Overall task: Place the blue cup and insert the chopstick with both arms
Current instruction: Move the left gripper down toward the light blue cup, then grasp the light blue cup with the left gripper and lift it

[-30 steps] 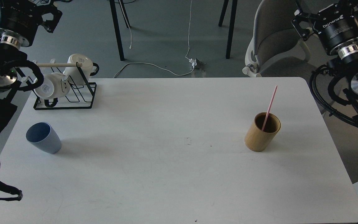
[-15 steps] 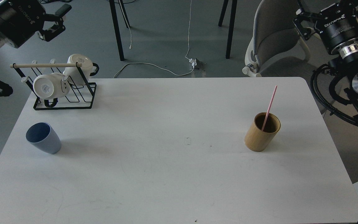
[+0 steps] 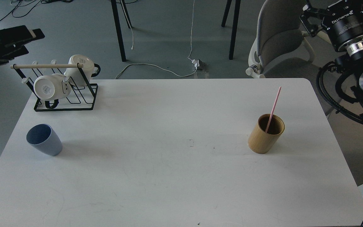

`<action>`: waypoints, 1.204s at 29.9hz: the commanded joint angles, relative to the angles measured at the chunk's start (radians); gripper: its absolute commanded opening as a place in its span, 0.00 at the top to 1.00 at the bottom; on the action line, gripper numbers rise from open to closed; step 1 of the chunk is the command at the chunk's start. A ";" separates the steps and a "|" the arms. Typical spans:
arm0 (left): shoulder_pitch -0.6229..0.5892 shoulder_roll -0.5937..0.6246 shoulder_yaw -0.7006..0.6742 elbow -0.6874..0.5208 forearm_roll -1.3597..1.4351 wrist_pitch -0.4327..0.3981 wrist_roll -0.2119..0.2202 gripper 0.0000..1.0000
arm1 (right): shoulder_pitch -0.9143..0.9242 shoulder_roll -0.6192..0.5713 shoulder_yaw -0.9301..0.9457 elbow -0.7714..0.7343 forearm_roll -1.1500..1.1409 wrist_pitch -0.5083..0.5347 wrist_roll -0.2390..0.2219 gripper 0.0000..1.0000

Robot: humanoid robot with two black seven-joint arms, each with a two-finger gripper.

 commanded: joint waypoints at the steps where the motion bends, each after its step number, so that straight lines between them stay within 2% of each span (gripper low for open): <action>1: 0.043 0.044 0.055 -0.031 0.097 0.000 -0.033 0.04 | 0.004 -0.006 0.000 0.001 0.000 0.001 0.001 0.01; 4: 0.054 0.076 0.122 -0.060 0.160 0.045 -0.066 0.05 | 0.004 -0.006 0.000 0.001 0.000 0.003 0.001 0.01; 9: 0.058 0.076 0.274 -0.060 0.238 0.164 -0.079 0.07 | 0.002 -0.004 -0.006 0.001 -0.002 0.004 0.001 0.01; 12: 0.058 0.073 0.359 -0.038 0.332 0.282 -0.138 0.11 | 0.002 -0.004 -0.004 0.001 -0.002 0.006 0.001 0.01; 14: 0.064 0.055 0.394 0.030 0.383 0.356 -0.152 0.12 | 0.002 -0.004 -0.006 0.002 -0.002 0.020 0.001 0.01; 17: 0.075 -0.028 0.448 0.183 0.426 0.419 -0.159 0.14 | 0.002 -0.001 -0.006 0.004 -0.002 0.047 0.001 0.01; 18: 0.077 -0.056 0.464 0.231 0.440 0.436 -0.165 0.19 | 0.002 -0.001 -0.006 0.004 -0.002 0.047 0.001 0.01; 19: 0.080 -0.074 0.475 0.261 0.449 0.445 -0.180 0.23 | 0.002 0.000 -0.008 0.005 -0.002 0.047 0.001 0.01; 21: 0.094 -0.100 0.498 0.300 0.457 0.455 -0.233 0.25 | 0.002 0.006 -0.009 0.005 -0.002 0.047 0.001 0.01; 23: 0.104 -0.108 0.508 0.312 0.458 0.459 -0.261 0.31 | 0.001 0.008 -0.015 0.007 -0.005 0.047 0.001 0.01; 30: 0.121 -0.168 0.508 0.386 0.457 0.461 -0.264 0.38 | 0.001 0.011 -0.020 0.007 -0.006 0.047 0.001 0.01; 33: 0.140 -0.206 0.508 0.436 0.458 0.478 -0.264 0.53 | 0.000 0.020 -0.026 0.007 -0.006 0.047 0.001 0.01; 36: 0.143 -0.214 0.508 0.444 0.455 0.481 -0.264 0.62 | 0.001 0.028 -0.040 0.005 -0.006 0.047 0.001 0.01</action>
